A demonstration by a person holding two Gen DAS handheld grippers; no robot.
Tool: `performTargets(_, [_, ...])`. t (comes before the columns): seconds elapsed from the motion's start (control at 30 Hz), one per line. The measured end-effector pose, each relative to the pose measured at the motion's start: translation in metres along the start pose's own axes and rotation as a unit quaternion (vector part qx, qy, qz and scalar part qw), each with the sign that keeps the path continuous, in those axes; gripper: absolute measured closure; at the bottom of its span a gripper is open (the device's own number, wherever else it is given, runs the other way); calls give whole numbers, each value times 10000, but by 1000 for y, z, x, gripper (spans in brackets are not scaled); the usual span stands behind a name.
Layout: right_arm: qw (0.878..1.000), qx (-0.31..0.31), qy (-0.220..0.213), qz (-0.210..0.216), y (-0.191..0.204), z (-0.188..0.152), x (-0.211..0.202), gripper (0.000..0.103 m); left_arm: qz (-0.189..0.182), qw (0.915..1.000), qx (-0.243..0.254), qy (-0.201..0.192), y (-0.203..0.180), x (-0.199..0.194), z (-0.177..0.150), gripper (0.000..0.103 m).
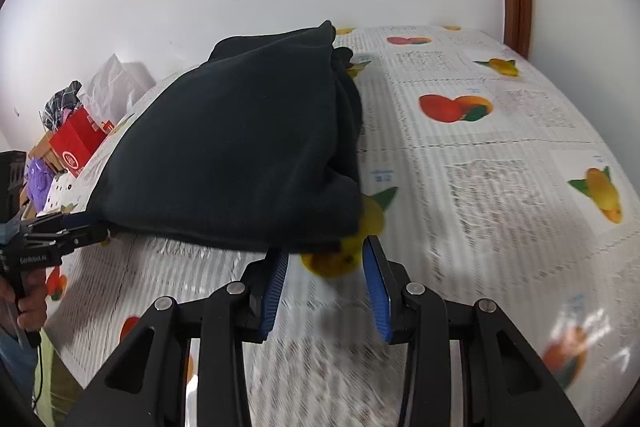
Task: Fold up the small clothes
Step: 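Press the bundle edge flat with both tools and open them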
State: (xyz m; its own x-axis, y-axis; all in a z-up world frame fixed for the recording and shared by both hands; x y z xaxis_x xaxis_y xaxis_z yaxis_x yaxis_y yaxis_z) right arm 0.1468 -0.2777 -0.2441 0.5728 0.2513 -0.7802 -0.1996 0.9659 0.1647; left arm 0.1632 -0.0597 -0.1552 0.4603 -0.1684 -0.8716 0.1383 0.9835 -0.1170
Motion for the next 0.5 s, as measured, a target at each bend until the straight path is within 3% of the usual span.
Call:
performTargets(0.07, [10000, -7, 47, 71, 1, 5, 7, 82, -56, 10000, -40, 13, 1, 3, 4, 71])
performTargets(0.17, [9999, -93, 62, -35, 6, 13, 12, 84, -219, 9996, -198, 12, 4, 1, 7, 76])
performTargets(0.5, [10000, 8, 56, -76, 11, 37, 32, 84, -154, 9993, -340, -4, 16, 7, 21, 76])
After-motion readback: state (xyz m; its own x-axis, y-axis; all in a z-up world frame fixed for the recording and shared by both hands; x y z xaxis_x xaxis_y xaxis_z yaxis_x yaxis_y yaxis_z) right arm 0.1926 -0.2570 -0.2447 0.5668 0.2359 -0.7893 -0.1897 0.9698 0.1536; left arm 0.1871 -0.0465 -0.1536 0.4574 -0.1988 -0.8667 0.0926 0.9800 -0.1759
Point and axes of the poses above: each gripper's, at about its wrist camera, not at the fingertips, and x roughly the way its jaws point, y to its left, z to its top, the point moved 1 cm from there along x, roughly the way its jaws point, and after that the axes turned 6 degrees about y, right-handed, at the moved point
